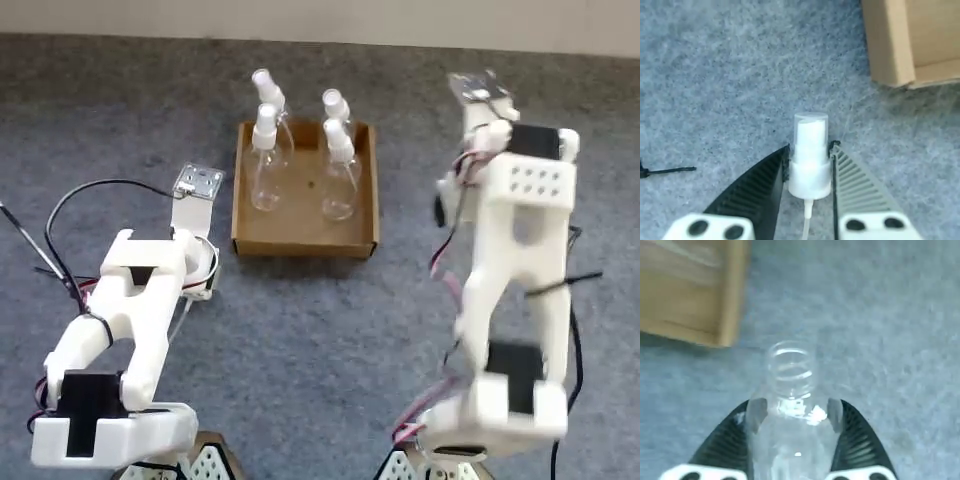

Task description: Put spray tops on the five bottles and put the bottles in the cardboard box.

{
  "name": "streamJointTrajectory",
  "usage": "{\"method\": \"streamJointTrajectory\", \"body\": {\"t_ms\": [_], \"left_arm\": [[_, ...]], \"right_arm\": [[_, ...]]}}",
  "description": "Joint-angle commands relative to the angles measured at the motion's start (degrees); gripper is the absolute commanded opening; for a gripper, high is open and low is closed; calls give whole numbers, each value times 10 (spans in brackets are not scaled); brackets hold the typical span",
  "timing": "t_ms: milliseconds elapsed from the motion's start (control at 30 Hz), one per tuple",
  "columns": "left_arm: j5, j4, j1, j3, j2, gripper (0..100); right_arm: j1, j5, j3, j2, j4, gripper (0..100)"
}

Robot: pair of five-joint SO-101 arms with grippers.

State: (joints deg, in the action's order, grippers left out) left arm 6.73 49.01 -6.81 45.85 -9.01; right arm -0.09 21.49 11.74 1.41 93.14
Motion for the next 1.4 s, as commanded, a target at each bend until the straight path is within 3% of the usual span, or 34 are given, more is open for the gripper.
{"method": "streamJointTrajectory", "body": {"t_ms": [0,267,533,733,967,1133,1367], "left_arm": [[-7,-8,-11,-38,-22,37],[-8,94,-21,-136,-55,34],[-39,158,-4,-173,-294,34],[-75,223,40,-280,-406,34],[-76,233,131,-434,-415,34],[-112,223,213,-467,-415,34],[-116,220,227,-472,-420,34]], "right_arm": [[-113,-44,-129,193,-74,4],[-256,-95,-397,337,-212,4],[-337,-98,-582,484,-348,4],[-393,-98,-705,556,-458,4],[-416,-98,-757,607,-471,4],[-460,-98,-763,654,-471,4],[-462,-94,-789,720,-471,4]]}}
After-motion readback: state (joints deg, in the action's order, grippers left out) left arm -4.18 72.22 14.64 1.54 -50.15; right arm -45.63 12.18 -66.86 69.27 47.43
